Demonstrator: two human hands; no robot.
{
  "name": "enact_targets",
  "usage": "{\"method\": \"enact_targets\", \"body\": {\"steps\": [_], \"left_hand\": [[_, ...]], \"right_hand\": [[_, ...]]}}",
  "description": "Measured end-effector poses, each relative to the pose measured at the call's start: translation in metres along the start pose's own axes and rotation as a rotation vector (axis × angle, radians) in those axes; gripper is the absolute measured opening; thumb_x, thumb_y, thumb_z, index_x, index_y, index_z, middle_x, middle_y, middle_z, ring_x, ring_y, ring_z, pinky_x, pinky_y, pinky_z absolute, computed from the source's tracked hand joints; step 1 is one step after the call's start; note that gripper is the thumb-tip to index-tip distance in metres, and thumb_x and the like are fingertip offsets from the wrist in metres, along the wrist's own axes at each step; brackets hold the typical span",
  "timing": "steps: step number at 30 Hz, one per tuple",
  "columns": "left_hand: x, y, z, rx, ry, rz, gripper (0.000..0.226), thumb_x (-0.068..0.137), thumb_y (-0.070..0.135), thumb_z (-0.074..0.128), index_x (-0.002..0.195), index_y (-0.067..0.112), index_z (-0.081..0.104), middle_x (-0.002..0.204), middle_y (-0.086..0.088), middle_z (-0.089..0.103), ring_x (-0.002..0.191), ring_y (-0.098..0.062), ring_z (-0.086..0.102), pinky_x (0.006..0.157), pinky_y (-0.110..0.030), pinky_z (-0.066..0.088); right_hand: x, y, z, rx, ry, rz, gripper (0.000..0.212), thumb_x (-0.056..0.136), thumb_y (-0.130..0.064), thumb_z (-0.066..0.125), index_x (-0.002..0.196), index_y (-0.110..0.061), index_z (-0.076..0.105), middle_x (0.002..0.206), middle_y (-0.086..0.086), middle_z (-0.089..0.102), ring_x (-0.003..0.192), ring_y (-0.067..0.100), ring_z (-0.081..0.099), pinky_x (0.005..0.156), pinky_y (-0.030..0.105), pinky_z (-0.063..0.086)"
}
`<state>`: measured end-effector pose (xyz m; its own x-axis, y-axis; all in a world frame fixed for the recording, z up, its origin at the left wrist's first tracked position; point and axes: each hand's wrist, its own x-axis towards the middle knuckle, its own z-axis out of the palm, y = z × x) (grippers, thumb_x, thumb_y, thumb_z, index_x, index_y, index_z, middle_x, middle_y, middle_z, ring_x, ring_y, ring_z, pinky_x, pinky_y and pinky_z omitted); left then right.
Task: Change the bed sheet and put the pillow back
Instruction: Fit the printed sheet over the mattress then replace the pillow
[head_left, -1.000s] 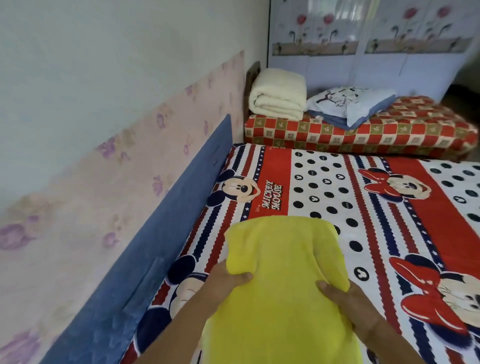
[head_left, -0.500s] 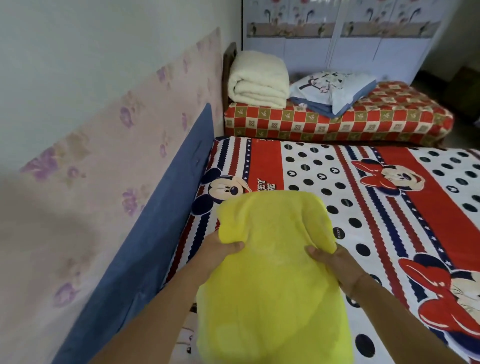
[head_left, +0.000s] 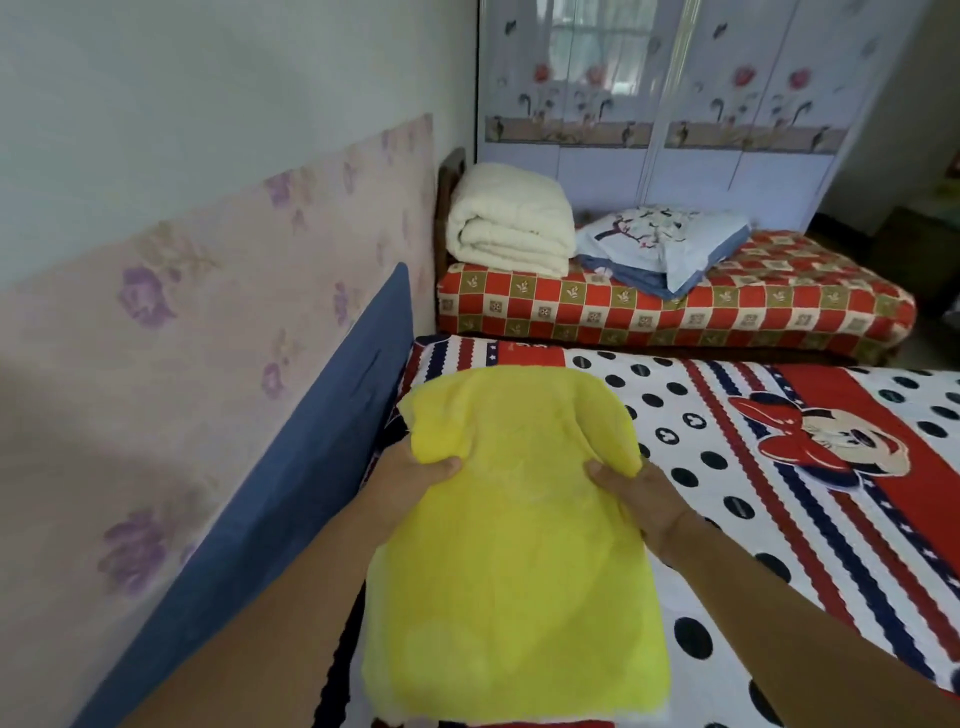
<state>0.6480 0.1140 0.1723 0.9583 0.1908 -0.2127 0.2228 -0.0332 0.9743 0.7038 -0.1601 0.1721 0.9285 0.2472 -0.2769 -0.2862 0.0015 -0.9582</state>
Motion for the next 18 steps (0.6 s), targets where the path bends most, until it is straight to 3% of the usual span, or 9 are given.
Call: {"method": "enact_targets", "body": {"steps": [2,4,6,8,13,15,18], "left_hand": [[0.024,0.0,0.003,0.049,0.039,0.057,0.04,0.09,0.018,0.067,0.127,0.023,0.05,0.108,0.007,0.061,0.085,-0.001,0.056,0.061,-0.013,0.046],[0.045,-0.016,0.002,0.097,0.057,0.075,0.057,0.092,0.02,0.064,0.142,0.024,0.037,0.128,0.006,0.051,0.099,-0.005,0.054,0.08,-0.019,0.047],[0.058,-0.046,0.002,0.099,0.043,0.01,0.086,0.09,0.023,0.067,0.153,0.028,0.01,0.141,0.01,0.034,0.126,-0.014,0.042,0.101,-0.031,0.038],[0.062,-0.081,0.004,0.051,0.03,-0.082,0.102,0.085,0.026,0.072,0.154,0.028,-0.004,0.153,0.004,0.026,0.139,-0.02,0.032,0.105,-0.034,0.034],[0.049,-0.162,0.014,0.067,0.086,-0.287,0.114,0.078,0.041,0.077,0.153,0.03,-0.008,0.16,-0.002,0.015,0.144,-0.025,0.026,0.115,-0.048,0.028],[0.044,-0.18,0.018,0.11,0.119,-0.337,0.12,0.072,0.053,0.078,0.154,0.03,-0.007,0.16,-0.003,0.017,0.142,-0.026,0.028,0.114,-0.048,0.029],[0.044,-0.197,0.022,0.155,0.178,-0.332,0.11,0.078,0.045,0.076,0.155,0.028,-0.001,0.158,-0.004,0.023,0.14,-0.027,0.032,0.112,-0.045,0.033]], "right_hand": [[0.032,-0.001,0.001,-0.018,0.011,-0.05,0.04,0.088,-0.025,0.068,0.126,-0.021,0.057,0.115,0.005,0.068,0.099,0.026,0.067,0.078,0.041,0.055],[0.06,0.01,-0.002,-0.07,-0.022,-0.064,0.052,0.093,-0.027,0.061,0.141,-0.026,0.042,0.131,0.004,0.058,0.111,0.027,0.061,0.091,0.046,0.051],[0.079,0.032,-0.007,-0.141,-0.065,-0.009,0.076,0.095,-0.03,0.059,0.153,-0.03,0.011,0.147,0.003,0.042,0.129,0.028,0.047,0.106,0.05,0.041],[0.086,0.064,-0.012,-0.252,-0.084,0.091,0.092,0.091,-0.039,0.062,0.153,-0.03,-0.005,0.156,0.006,0.028,0.14,0.027,0.033,0.113,0.049,0.03],[0.076,0.14,-0.021,-0.4,-0.08,0.216,0.092,0.091,-0.047,0.056,0.153,-0.03,-0.009,0.162,-0.001,0.004,0.148,0.022,0.013,0.114,0.043,0.023],[0.074,0.156,-0.025,-0.42,-0.046,0.198,0.096,0.089,-0.046,0.06,0.154,-0.026,-0.007,0.162,0.0,0.003,0.148,0.022,0.012,0.115,0.043,0.023],[0.076,0.172,-0.031,-0.395,0.015,0.189,0.099,0.086,-0.043,0.066,0.154,-0.022,-0.003,0.16,0.002,0.012,0.146,0.024,0.018,0.113,0.043,0.027]]}}
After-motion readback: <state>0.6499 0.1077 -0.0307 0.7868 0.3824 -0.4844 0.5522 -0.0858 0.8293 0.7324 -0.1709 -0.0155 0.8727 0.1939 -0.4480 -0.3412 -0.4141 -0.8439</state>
